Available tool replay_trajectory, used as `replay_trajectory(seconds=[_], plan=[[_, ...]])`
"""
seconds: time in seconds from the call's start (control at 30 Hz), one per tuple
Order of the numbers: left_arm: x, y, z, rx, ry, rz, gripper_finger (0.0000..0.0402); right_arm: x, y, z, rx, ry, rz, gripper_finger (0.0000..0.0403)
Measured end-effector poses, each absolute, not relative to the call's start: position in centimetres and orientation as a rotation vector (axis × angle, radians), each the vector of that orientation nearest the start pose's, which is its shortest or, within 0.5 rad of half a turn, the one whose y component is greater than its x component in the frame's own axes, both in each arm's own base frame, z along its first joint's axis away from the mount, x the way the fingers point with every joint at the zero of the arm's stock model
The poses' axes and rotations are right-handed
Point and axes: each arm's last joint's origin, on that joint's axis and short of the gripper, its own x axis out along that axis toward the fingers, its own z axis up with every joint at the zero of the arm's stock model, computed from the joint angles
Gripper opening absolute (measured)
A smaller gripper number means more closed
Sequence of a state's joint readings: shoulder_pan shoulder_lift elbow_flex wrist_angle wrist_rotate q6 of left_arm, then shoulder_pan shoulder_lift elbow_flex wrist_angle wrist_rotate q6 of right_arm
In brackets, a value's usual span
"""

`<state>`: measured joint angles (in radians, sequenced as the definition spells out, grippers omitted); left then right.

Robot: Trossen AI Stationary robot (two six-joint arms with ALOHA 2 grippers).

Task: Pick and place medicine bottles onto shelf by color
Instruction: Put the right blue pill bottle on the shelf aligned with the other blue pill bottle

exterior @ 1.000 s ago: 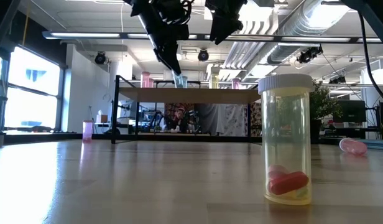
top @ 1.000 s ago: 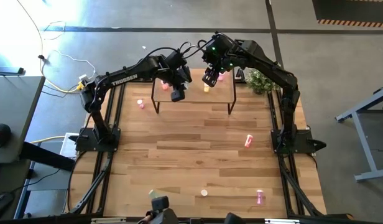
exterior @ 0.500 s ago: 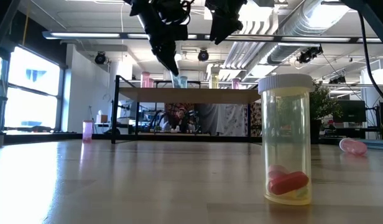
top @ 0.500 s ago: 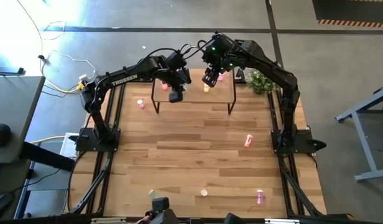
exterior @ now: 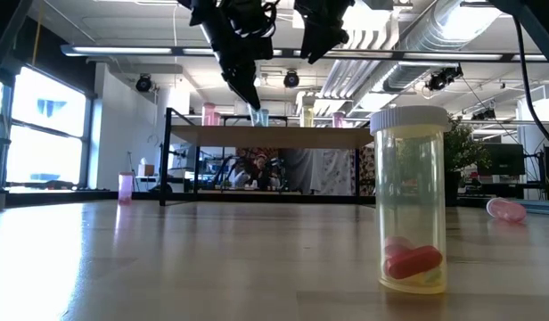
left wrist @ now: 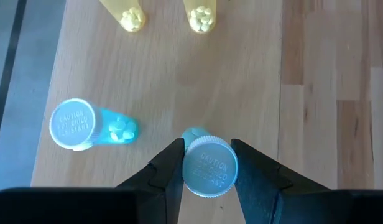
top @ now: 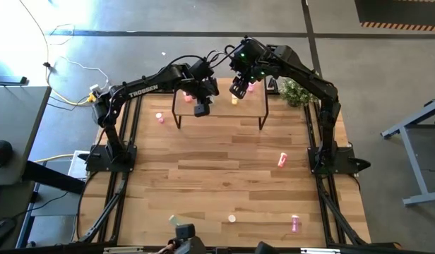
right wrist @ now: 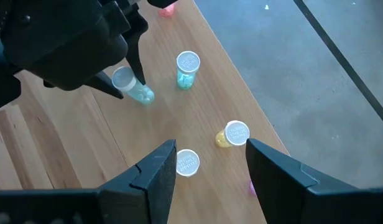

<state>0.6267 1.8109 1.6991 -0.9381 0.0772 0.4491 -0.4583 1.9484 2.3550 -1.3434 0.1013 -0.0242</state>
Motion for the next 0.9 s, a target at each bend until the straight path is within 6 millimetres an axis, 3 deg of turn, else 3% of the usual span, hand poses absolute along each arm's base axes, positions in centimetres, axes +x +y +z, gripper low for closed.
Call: replay_trajectory(seconds=[0.37, 0.9], plan=[[31.31, 22.02, 30.70, 0.042, 1.074, 0.258, 0.0114, 33.55, -16.88, 42.30, 0.146, 0.942, -0.506, 0.0184], [31.34, 22.19, 30.34, 0.061, 1.104, 0.297, 0.0156, 33.55, -16.88, 42.23, 0.147, 0.947, -0.505, 0.0184]])
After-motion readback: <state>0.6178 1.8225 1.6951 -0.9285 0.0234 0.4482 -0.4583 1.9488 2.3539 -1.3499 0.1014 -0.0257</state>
